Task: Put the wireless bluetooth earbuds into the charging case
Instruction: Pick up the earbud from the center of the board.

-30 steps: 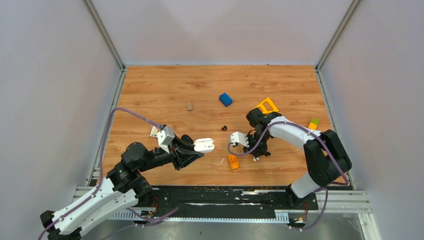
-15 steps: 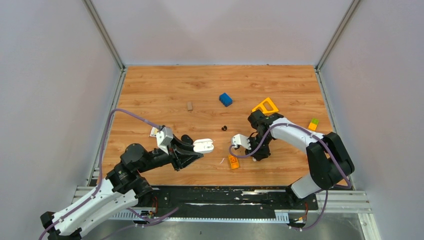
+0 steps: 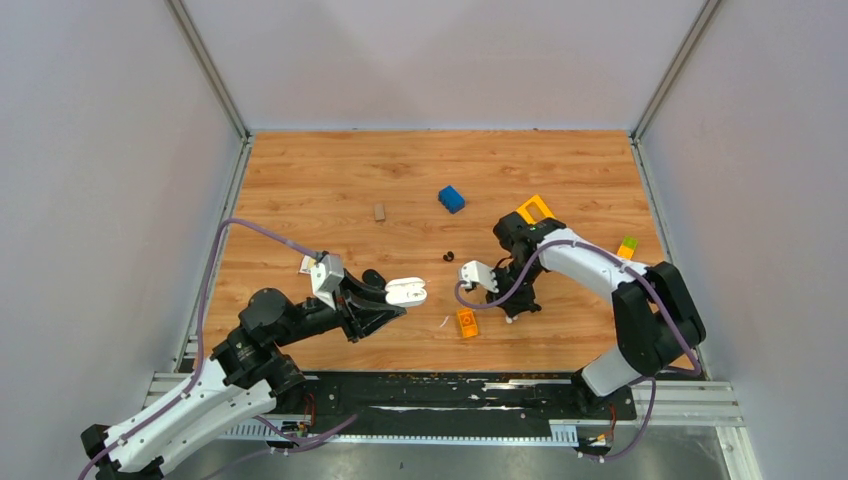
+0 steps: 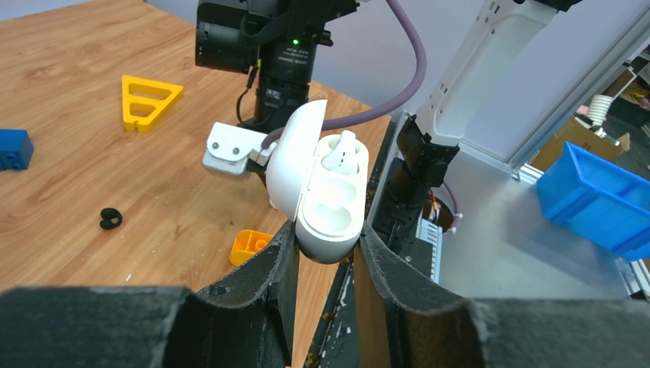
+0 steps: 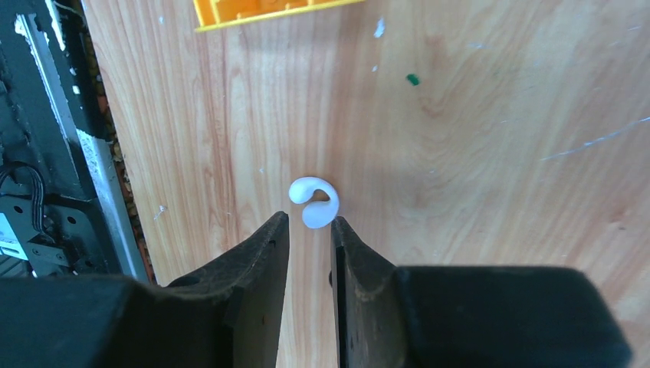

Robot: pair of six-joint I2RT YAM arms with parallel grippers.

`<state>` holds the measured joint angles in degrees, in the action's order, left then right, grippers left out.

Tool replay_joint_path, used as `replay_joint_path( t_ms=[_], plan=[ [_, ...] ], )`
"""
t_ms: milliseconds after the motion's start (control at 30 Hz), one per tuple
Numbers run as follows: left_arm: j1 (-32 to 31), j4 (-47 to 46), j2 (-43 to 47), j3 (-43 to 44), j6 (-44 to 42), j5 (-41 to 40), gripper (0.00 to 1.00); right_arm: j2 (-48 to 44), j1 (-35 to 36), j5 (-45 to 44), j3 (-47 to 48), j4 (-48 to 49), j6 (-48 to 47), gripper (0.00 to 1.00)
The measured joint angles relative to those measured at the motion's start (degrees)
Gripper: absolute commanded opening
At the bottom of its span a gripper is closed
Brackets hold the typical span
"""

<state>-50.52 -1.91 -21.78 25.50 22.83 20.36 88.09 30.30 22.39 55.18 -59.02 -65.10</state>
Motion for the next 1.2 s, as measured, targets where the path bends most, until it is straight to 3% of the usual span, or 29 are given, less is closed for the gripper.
replay_joint_path(
  t_ms=[400,1200],
  plan=[
    [0.0,0.4,0.5,-0.4,0.0,-0.2,0.0,5.5,0.0,-0.4,2.8,0.9,-0.9,0.27],
    [0.0,0.5,0.6,-0.7,0.0,-1.0,0.0,5.0,0.0,-1.1,-0.1,1.8,-1.2,0.27]
  ],
)
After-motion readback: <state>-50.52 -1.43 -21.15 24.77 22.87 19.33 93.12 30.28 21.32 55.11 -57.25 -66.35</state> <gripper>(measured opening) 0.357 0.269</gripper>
